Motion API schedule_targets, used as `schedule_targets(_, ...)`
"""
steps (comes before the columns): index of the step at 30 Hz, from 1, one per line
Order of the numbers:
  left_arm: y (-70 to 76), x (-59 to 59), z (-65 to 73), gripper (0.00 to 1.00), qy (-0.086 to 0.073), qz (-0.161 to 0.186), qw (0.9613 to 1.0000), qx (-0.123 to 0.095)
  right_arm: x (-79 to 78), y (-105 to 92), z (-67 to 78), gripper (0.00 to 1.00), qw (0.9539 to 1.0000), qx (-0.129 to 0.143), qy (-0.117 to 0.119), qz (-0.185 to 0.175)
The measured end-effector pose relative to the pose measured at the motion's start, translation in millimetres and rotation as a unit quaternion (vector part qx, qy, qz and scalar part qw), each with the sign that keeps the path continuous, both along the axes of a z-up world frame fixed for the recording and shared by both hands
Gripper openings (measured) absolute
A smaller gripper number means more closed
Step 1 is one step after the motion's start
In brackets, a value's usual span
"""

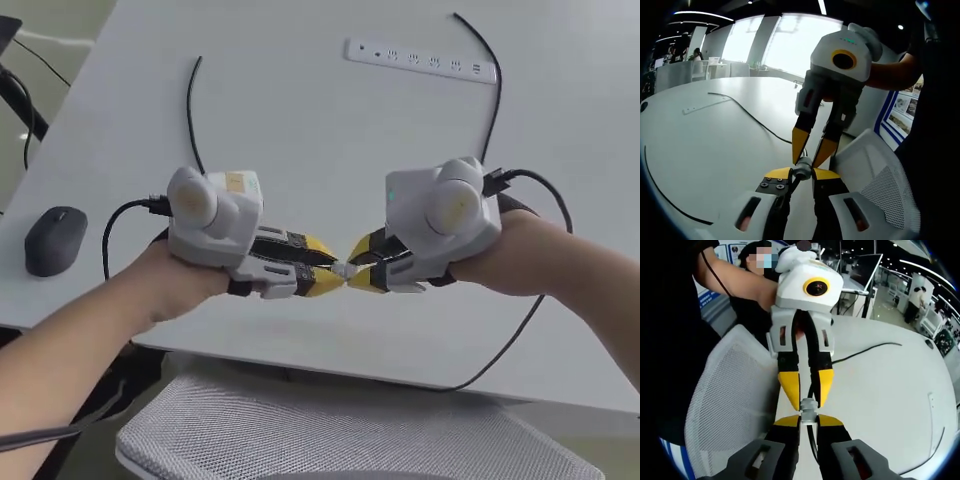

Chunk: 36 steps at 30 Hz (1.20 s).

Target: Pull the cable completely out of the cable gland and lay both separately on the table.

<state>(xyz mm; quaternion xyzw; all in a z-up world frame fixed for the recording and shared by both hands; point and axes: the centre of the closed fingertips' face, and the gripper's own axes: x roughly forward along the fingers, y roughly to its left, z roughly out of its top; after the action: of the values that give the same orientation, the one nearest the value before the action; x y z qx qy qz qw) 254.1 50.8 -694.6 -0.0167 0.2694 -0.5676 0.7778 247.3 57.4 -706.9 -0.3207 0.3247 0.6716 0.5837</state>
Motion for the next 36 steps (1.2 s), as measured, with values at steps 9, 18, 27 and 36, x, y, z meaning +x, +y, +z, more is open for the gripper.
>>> schedule_targets(9, -2.1, -2.3, 0.2, 0.16, -0.009, -0.015, 0.9998, -0.001, -1.9, -1.6, 1.7, 0.06, 1.0000, 0.004, 0.002, 0.004)
schedule_targets(18, -5.5, -3.5, 3.3, 0.16, -0.027, -0.033, 0.9991, -0.006, -1.4, -5.1, 5.8, 0.06, 0.9998, 0.015, 0.009, 0.010)
schedule_targets(27, -5.7, -3.6, 6.3, 0.16, -0.038, -0.042, 0.9984, -0.007, -3.7, -3.4, 9.6, 0.06, 0.9995, 0.025, 0.012, 0.016)
schedule_targets(36, -3.9, -3.6, 3.7, 0.15, -0.023, -0.032, 0.9992, 0.000, -3.1, -2.2, 5.8, 0.08, 0.9995, 0.031, 0.007, 0.008)
